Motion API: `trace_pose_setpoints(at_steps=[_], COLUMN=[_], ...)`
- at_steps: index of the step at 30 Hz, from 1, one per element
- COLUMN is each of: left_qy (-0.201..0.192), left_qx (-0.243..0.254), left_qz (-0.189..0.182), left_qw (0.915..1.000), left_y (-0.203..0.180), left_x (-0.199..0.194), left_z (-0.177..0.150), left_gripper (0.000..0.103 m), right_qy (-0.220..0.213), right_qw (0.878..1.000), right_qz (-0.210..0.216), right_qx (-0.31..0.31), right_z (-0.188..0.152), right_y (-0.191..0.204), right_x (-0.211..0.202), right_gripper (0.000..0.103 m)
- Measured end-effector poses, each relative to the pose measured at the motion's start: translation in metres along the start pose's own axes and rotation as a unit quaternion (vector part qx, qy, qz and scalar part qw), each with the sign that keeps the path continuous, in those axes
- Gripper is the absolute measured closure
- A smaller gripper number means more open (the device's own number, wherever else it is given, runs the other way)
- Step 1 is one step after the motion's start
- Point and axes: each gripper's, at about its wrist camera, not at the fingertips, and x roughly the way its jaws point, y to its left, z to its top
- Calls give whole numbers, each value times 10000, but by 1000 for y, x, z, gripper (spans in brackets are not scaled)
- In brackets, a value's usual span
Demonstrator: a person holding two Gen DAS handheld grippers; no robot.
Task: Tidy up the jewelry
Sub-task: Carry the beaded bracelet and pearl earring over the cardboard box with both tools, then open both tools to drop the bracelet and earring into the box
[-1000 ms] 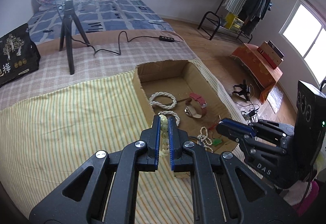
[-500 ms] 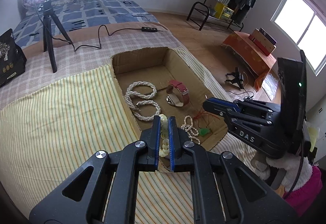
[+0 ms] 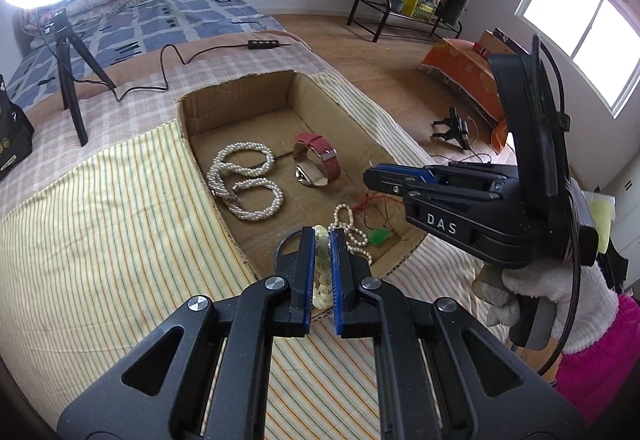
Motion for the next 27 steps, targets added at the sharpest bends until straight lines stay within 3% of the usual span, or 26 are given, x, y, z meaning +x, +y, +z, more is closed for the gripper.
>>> trace_pose_setpoints(at_steps=[12, 13, 15, 17, 19, 20, 21, 22, 25, 27], left_qy=[11, 13, 0, 10, 6, -20, -49, -77, -101, -130], left_qx=[179, 204, 226, 239, 246, 246, 254, 271, 337, 336], left_qz=[33, 49, 82, 103, 119, 117, 116, 127, 176, 199], left_qw=[9998, 9998, 9997, 9997, 9996, 9996, 9996, 9995, 9992, 9992], left_y=[-8, -9, -10, -10, -9, -9, -9, -10, -11, -12], left_x=[3, 3, 3, 4, 4, 3, 2, 1, -1, -2], left_z=[-2, -2, -2, -3, -3, -3, -3, -3, -3, -3], left_gripper=[98, 98, 97, 97, 85, 73, 67, 67, 61, 46], right_qy=[-4, -3, -29, -88, -112, -129, -168, -212, -312, -348], right_qw=[10000, 10000, 9999, 9997, 9996, 9994, 9990, 9987, 9977, 9969], right_qz=[-53, -84, -149, -211, -269, -331, -401, -461, -594, -703], right_qx=[-37, -50, -64, -64, -59, -59, -64, -71, -72, -56], right_z=[0, 0, 1, 1, 2, 3, 3, 4, 6, 7], right_y=[2, 2, 3, 3, 3, 3, 3, 3, 3, 3], right_x=[1, 1, 0, -2, -3, -4, -5, -6, -10, -12], right_gripper=[94, 91, 70, 66, 62, 50, 39, 36, 35, 34])
